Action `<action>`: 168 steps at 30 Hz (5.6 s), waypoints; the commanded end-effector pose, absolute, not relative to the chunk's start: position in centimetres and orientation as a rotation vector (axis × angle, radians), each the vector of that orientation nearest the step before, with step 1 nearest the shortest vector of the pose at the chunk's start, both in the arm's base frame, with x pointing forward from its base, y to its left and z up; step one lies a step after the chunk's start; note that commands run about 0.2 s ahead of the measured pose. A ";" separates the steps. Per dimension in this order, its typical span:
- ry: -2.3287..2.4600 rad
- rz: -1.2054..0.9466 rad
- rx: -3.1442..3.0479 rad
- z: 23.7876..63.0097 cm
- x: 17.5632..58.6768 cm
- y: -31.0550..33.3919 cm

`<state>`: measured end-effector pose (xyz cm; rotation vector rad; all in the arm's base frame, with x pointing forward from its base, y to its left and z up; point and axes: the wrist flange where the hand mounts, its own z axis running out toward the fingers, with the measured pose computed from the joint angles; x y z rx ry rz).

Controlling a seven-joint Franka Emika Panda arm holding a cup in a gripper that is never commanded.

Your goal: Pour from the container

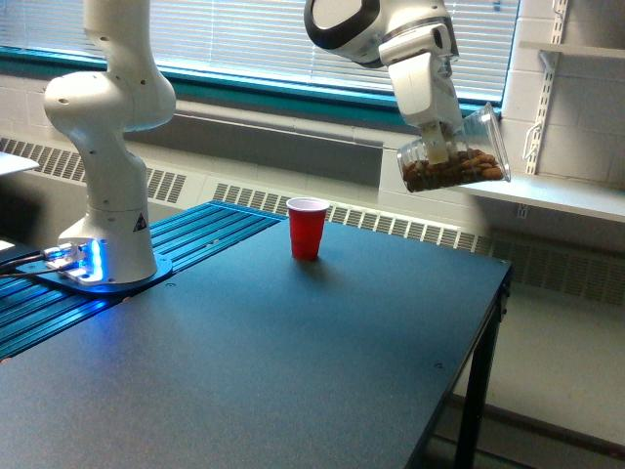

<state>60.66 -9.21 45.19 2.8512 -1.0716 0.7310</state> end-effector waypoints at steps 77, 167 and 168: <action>0.049 0.771 3.055 38.4 36.6 12.2; 0.779 0.353 3.069 35.1 22.0 20.3; 0.778 0.344 3.072 35.0 21.9 20.3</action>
